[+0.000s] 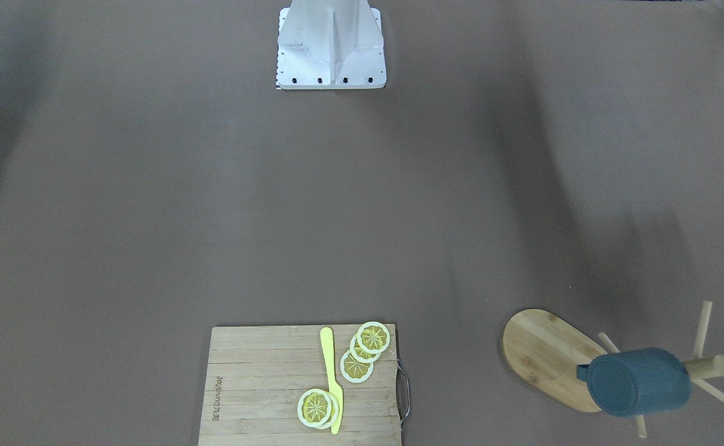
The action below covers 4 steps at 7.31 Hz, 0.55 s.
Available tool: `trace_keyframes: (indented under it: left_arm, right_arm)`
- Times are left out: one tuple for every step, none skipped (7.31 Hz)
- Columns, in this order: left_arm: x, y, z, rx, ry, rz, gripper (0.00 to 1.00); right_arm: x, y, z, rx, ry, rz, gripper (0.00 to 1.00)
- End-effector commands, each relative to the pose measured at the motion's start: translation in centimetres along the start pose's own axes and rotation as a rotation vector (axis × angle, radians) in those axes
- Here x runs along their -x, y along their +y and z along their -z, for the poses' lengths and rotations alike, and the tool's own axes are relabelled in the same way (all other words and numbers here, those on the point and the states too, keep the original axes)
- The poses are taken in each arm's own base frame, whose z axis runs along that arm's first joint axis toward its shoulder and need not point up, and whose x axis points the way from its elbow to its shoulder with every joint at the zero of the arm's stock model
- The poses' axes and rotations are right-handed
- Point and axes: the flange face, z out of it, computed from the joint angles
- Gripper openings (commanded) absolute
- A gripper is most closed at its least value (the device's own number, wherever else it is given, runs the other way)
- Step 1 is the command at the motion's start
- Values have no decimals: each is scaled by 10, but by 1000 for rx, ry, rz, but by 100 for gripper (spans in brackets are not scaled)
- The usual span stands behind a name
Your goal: Hang cup on storage rack
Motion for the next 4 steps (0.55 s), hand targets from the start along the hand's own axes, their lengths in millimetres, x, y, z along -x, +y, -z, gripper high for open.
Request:
trace_keyframes:
  left_arm:
    - [5, 10, -5, 15, 0, 15, 99]
    - [6, 12, -6, 18, 5, 18, 99]
    - [5, 12, -5, 15, 5, 17, 99]
    - [7, 12, -7, 19, -1, 19, 99]
  right_arm:
    - [1, -4, 2, -7, 12, 6, 100]
    - [2, -5, 2, -6, 6, 3, 100]
    - [2, -5, 2, -5, 3, 3, 100]
    - [3, -6, 3, -9, 1, 7, 100]
